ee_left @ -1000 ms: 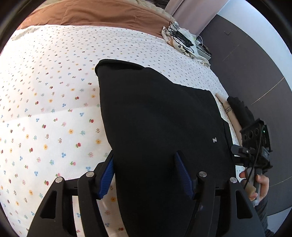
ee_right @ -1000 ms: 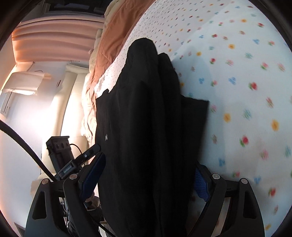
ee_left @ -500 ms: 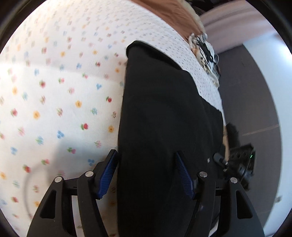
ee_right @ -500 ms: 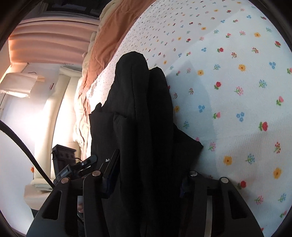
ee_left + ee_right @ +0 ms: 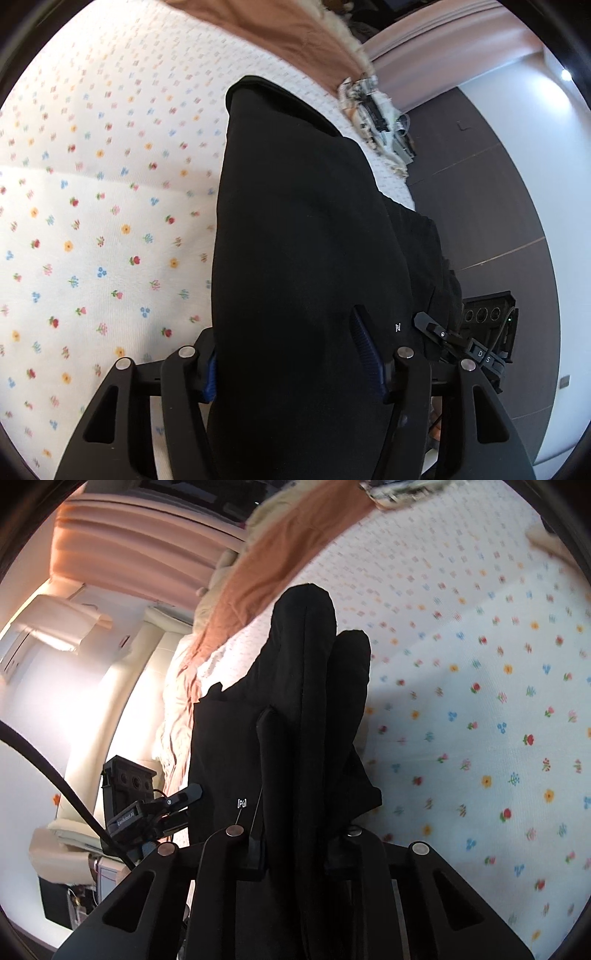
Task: Fold large clothes
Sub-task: 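Close both tools on the folded black garment's edge, then lift the folded black garment with both tools and carry it toward the stack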
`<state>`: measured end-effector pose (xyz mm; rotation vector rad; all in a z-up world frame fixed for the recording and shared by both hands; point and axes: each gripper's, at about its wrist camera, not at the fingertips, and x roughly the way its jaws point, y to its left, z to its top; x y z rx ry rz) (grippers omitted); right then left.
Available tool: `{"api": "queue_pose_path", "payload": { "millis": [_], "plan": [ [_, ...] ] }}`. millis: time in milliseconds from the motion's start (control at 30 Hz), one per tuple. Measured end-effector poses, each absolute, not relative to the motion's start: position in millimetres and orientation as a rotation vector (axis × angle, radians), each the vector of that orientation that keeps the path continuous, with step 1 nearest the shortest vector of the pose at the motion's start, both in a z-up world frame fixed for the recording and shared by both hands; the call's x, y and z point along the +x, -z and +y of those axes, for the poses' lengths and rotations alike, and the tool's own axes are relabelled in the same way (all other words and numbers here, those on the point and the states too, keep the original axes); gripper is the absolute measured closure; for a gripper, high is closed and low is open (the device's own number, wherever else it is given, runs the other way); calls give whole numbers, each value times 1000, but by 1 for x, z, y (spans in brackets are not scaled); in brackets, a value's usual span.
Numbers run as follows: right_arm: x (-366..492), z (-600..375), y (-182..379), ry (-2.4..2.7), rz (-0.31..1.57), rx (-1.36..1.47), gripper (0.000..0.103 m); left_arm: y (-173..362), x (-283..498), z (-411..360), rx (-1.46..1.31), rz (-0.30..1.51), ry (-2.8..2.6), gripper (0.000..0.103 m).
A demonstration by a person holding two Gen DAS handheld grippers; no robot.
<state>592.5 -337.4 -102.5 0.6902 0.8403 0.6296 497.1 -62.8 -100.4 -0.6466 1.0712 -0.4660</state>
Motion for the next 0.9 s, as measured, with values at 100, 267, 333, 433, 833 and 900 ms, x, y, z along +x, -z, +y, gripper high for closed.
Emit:
{"api": "queue_pose_path", "payload": {
  "millis": [100,267,333,433,833,900],
  "plan": [
    [578,-337,93,-632,806,671,87,81,485,-60,-645,1035,478,43],
    [550,-331,74,-649,740,645,87,50,457,-55,-633,985,491,45],
    [534,-338,68,-658,714,631,87,34,444,-56,-628,956,495,45],
    [512,-340,57,-666,675,602,87,14,422,-56,-620,919,504,45],
    [414,-366,-5,-700,567,497,87,-65,343,-67,-604,809,541,45],
    [402,-371,-17,-708,550,479,87,-78,334,-71,-594,792,547,45]
  ]
}}
